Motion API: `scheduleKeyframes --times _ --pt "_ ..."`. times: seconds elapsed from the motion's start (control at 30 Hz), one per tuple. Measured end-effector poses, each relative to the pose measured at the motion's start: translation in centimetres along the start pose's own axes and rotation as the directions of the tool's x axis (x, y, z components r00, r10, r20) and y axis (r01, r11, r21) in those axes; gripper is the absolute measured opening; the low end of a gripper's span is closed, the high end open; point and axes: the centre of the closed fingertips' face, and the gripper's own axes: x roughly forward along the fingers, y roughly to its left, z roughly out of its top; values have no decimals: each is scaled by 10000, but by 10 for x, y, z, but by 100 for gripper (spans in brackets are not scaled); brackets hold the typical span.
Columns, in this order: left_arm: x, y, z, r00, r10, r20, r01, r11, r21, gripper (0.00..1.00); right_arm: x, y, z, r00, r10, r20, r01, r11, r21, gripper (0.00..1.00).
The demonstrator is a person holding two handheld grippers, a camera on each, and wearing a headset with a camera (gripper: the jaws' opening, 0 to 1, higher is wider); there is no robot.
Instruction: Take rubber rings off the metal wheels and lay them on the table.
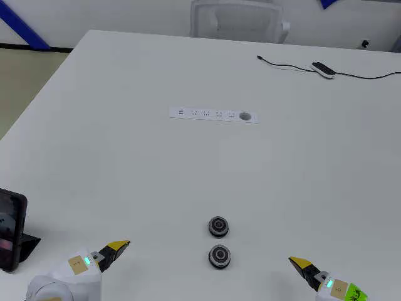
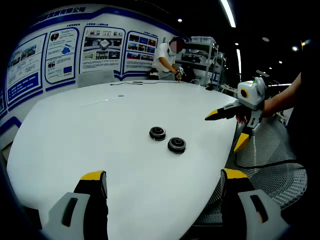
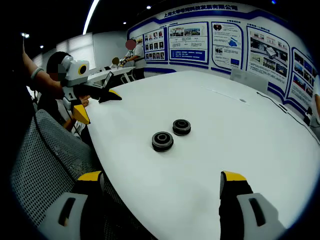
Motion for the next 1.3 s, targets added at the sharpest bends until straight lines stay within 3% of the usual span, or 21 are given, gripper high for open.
scheduleKeyframes --times 0.77,1.3 --pt "0 -2 -1 9999 -69 -127 69 10000 -13 94 0 0 -1 10000 60 -24 -60 10000 23 97" --pt "4 -6 -5 9991 -248 -344 245 9997 -77 86 7 5 1 9997 241 -33 -240 9997 106 94"
